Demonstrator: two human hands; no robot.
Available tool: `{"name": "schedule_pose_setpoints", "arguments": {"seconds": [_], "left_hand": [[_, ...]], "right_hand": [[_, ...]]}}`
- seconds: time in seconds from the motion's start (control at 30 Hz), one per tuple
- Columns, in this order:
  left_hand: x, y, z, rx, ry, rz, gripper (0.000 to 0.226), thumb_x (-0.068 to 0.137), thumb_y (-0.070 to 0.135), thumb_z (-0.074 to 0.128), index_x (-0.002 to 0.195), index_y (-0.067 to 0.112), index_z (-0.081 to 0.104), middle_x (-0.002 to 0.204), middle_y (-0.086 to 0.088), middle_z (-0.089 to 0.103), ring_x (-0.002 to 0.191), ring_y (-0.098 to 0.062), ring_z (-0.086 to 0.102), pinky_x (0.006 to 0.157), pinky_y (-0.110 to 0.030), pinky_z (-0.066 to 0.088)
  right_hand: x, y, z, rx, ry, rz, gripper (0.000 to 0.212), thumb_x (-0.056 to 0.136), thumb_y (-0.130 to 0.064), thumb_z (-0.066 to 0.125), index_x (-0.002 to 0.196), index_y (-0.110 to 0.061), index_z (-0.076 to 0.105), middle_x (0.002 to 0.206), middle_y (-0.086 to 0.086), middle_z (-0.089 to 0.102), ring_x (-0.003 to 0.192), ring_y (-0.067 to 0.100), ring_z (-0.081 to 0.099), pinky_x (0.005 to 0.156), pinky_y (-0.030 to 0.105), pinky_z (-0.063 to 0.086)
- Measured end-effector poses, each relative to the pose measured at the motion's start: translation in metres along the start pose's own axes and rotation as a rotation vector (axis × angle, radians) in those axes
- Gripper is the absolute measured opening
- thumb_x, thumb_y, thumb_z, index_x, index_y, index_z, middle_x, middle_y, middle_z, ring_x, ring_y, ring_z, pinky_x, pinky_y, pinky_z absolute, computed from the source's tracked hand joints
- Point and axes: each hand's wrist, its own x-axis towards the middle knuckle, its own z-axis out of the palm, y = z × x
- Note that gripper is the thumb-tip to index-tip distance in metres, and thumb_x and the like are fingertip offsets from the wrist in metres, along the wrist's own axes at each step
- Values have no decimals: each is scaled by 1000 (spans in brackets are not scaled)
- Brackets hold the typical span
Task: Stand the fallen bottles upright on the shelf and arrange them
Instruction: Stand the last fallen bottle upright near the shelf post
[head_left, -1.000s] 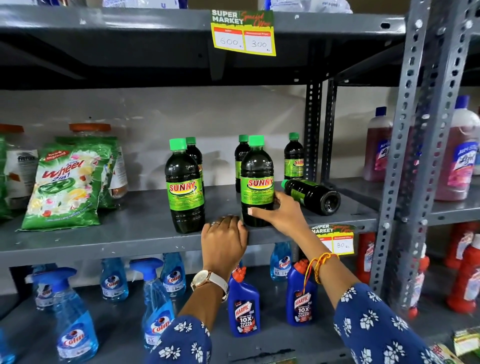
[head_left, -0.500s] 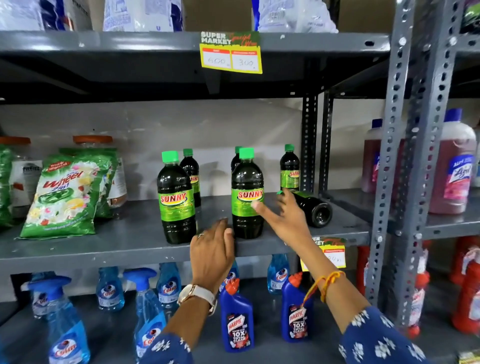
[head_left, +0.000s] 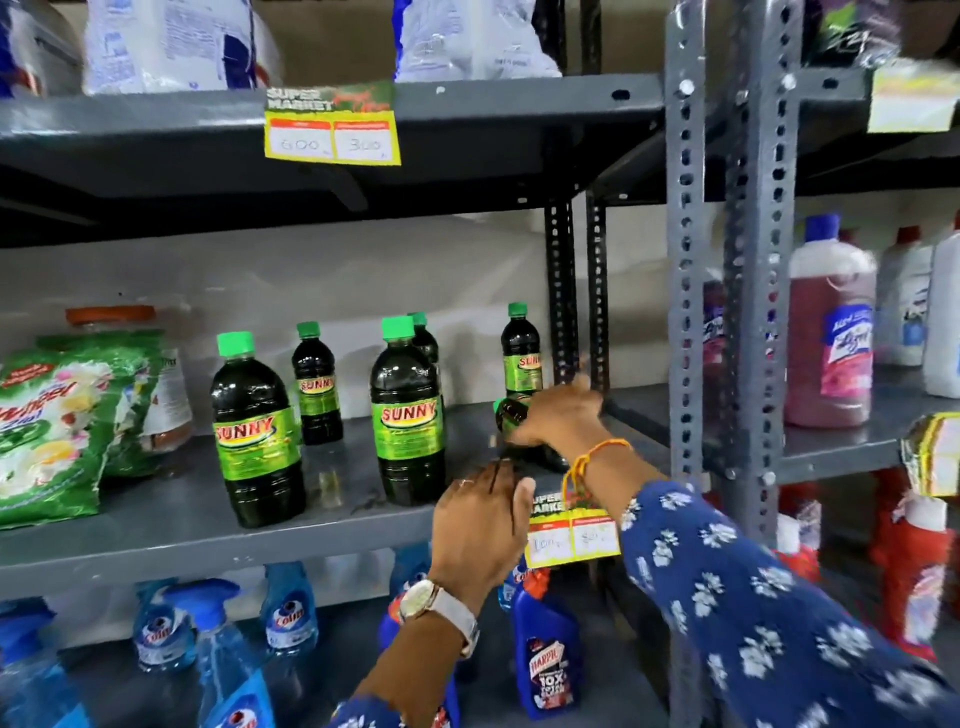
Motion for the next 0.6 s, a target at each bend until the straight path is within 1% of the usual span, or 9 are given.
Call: {"name": "schedule_pose_setpoints", "arguments": {"seconds": [0.1, 0.13, 0.27, 0.3, 0.37, 0.43, 0.47, 0.53, 0.6], "left_hand": [[0, 0, 2, 51, -15, -31, 39, 93, 33, 30, 88, 17, 65, 76, -3, 69, 64, -24, 62, 55, -29, 44], [1, 0, 4, 55, 15, -28, 37, 92, 32, 31, 81, 18, 64, 71, -1, 67, 60, -23, 61, 52, -27, 42], [2, -3, 10, 49, 78, -3, 35, 91, 31, 33, 80, 19, 63, 71, 0, 67, 58, -21, 61, 49, -26, 42], [2, -4, 12, 42, 77, 2, 35, 91, 30, 33, 81, 18, 64, 72, 0, 68, 58, -22, 61, 50, -26, 42], [4, -3, 15, 39, 79, 2, 37, 91, 31, 32, 83, 16, 65, 75, -2, 69, 60, -22, 62, 51, -28, 45], [3, -7, 17, 34, 53, -14, 40, 92, 31, 30, 87, 15, 66, 81, -2, 71, 66, -22, 64, 55, -30, 47], [0, -9, 18, 27, 54, -24, 40, 92, 31, 30, 89, 15, 67, 84, -2, 71, 69, -21, 65, 57, -30, 48], [-5, -9, 19, 26, 40, -35, 40, 92, 31, 31, 90, 15, 67, 86, -2, 72, 72, -21, 65, 60, -30, 50], [-10, -9, 18, 24, 21, -45, 40, 92, 31, 30, 89, 14, 67, 85, -3, 72, 72, -21, 65, 60, -31, 50]], "right_hand": [[11, -2, 16, 71, 65, 11, 63, 71, -48, 67, 121, -12, 52, 126, 9, 55, 119, 30, 47, 89, 33, 41], [15, 1, 19, 120, 113, 4, 59, 71, -46, 67, 118, -12, 55, 122, 9, 59, 115, 29, 52, 86, 32, 43], [20, 18, 31, 411, 227, -42, 66, 61, -59, 69, 108, -13, 61, 110, 12, 66, 103, 31, 60, 78, 32, 47], [20, 23, 34, 502, 271, -66, 69, 59, -61, 70, 106, -12, 60, 106, 14, 67, 100, 32, 61, 75, 32, 47], [21, 30, 44, 736, 333, -133, 68, 59, -59, 71, 105, -13, 50, 102, 12, 64, 96, 30, 59, 70, 30, 42], [21, 29, 56, 982, 307, -192, 64, 62, -59, 70, 102, -23, 37, 100, 4, 60, 94, 24, 57, 70, 29, 40], [20, 27, 62, 1050, 284, -218, 63, 62, -59, 70, 101, -27, 32, 98, -1, 59, 93, 21, 56, 70, 29, 41], [17, 25, 70, 1084, 220, -246, 62, 63, -58, 69, 101, -31, 27, 93, -13, 54, 91, 15, 53, 68, 25, 39], [16, 25, 74, 1076, 176, -244, 63, 64, -56, 69, 102, -33, 25, 93, -15, 51, 92, 14, 50, 74, 28, 38]]}}
